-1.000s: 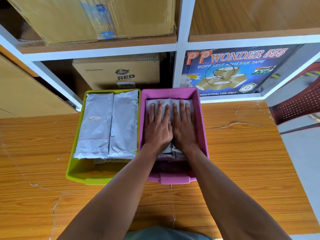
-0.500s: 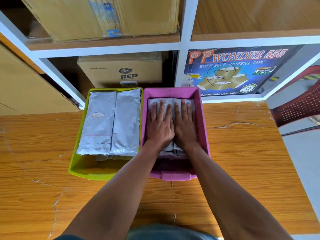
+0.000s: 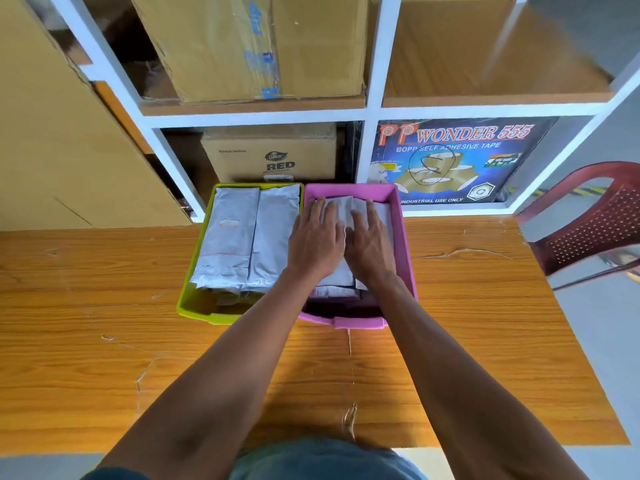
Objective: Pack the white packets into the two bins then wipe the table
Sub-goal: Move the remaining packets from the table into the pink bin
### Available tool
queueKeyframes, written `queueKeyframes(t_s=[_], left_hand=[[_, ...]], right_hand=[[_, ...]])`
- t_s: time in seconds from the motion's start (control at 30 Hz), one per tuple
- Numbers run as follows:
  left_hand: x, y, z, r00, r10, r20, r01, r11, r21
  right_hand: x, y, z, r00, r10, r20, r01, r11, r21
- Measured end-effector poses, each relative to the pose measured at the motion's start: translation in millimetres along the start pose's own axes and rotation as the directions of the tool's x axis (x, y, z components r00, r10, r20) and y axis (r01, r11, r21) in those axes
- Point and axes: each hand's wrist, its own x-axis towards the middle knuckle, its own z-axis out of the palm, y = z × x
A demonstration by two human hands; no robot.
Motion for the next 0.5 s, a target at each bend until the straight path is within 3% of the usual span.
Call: queueKeyframes(t_s=[0.13,0.5], left_hand=[[-27,-17,-36,0.998,-0.069,-0.016,0.070,0.995,0.069],[-157,-138,-96,0.954,-0.268,-0.135,0.290,0.940,0.181]], right_hand=[[-11,-38,-9,0.997,-0.014,-0.073,0.017,0.999,0.043],[-80,-191,38,0.968,-0.245,-0.047,0.248,0.965,0.082]])
